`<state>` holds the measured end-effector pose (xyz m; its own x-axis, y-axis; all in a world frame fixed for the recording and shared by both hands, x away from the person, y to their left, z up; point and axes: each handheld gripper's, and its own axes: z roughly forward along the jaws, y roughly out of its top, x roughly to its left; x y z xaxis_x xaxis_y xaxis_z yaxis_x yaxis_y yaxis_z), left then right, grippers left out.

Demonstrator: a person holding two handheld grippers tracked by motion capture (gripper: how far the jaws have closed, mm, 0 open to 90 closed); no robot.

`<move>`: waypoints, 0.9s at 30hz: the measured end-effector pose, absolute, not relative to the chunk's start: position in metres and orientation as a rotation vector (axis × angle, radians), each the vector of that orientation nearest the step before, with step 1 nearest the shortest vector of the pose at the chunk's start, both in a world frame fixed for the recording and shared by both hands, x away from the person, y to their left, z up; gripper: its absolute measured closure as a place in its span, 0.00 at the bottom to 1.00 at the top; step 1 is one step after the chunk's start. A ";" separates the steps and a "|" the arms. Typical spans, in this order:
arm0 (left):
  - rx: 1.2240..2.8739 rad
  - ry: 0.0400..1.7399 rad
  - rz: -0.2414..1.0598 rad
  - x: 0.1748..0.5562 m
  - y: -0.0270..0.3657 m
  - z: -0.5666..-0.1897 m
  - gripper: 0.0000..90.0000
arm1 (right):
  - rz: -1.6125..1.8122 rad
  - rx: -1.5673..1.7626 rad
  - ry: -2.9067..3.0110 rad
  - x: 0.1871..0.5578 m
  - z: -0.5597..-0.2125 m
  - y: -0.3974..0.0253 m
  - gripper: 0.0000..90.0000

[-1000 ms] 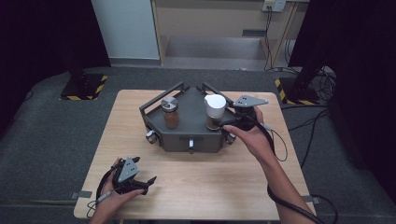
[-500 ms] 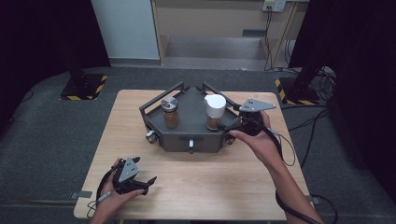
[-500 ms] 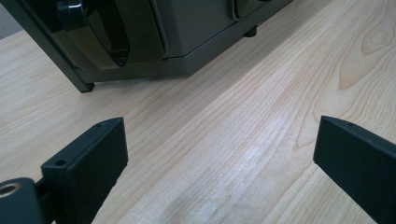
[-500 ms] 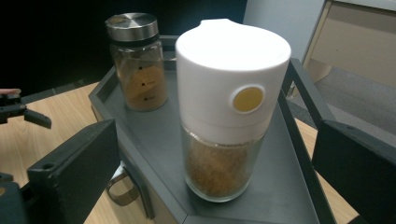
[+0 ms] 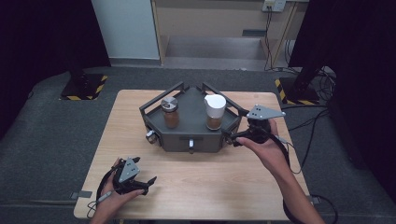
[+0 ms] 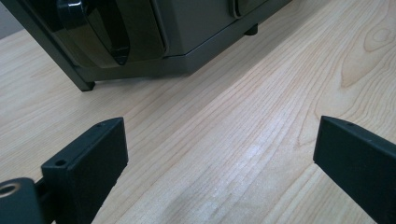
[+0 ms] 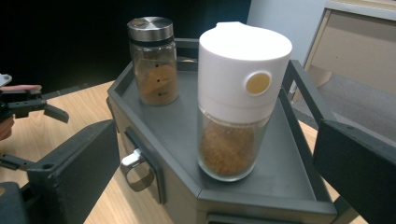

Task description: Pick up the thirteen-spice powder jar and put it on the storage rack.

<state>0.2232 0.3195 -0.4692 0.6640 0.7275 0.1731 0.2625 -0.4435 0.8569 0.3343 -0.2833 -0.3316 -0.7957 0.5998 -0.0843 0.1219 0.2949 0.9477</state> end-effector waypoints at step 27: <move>2.031 0.758 0.675 0.223 0.316 -0.469 0.03 | 1.507 0.683 2.157 0.307 -0.362 -0.308 0.02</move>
<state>0.2234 0.3157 -0.4688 0.6712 0.7186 0.1818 0.2634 -0.4605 0.8477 0.3069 -0.3076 -0.3619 -0.7911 0.6088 -0.0596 0.1535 0.2918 0.9441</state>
